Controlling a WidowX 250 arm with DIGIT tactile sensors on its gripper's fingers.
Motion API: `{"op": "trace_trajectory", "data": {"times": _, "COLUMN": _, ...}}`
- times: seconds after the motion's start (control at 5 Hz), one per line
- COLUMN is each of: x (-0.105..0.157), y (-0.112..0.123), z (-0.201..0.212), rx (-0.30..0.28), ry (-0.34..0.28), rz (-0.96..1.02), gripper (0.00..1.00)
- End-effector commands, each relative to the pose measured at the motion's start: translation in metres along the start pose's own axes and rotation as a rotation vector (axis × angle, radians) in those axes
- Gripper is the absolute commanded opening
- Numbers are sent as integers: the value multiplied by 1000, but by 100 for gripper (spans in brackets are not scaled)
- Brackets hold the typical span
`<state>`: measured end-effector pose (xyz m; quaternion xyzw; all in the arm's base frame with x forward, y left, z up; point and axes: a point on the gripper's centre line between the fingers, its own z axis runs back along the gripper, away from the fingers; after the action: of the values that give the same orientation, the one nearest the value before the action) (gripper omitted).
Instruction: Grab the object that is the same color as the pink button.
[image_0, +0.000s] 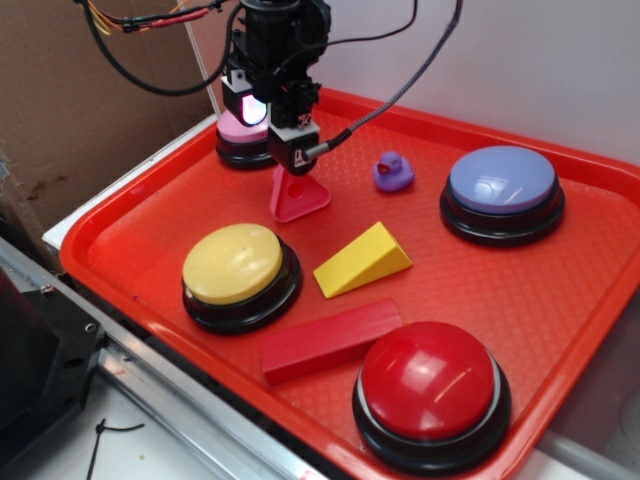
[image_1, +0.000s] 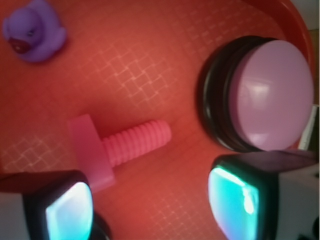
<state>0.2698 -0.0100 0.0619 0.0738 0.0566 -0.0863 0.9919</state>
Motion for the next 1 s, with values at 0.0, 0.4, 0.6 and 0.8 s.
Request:
{"op": "trace_trajectory", "data": {"times": 0.0, "x": -3, "y": -10, "z": 8, "rx": -47, "ry": -37, "rz": -34, "gripper": 100}}
{"op": "trace_trajectory", "data": {"times": 0.4, "x": 2, "y": -15, "z": -25, "rx": -34, "ry": 42, "rz": -51, "gripper": 100}}
{"op": "trace_trajectory", "data": {"times": 0.6, "x": 3, "y": -17, "z": -39, "rx": -49, "ry": 73, "rz": -52, "gripper": 100}}
{"op": "trace_trajectory", "data": {"times": 0.8, "x": 4, "y": -11, "z": -37, "rx": -50, "ry": 60, "rz": -34, "gripper": 0}}
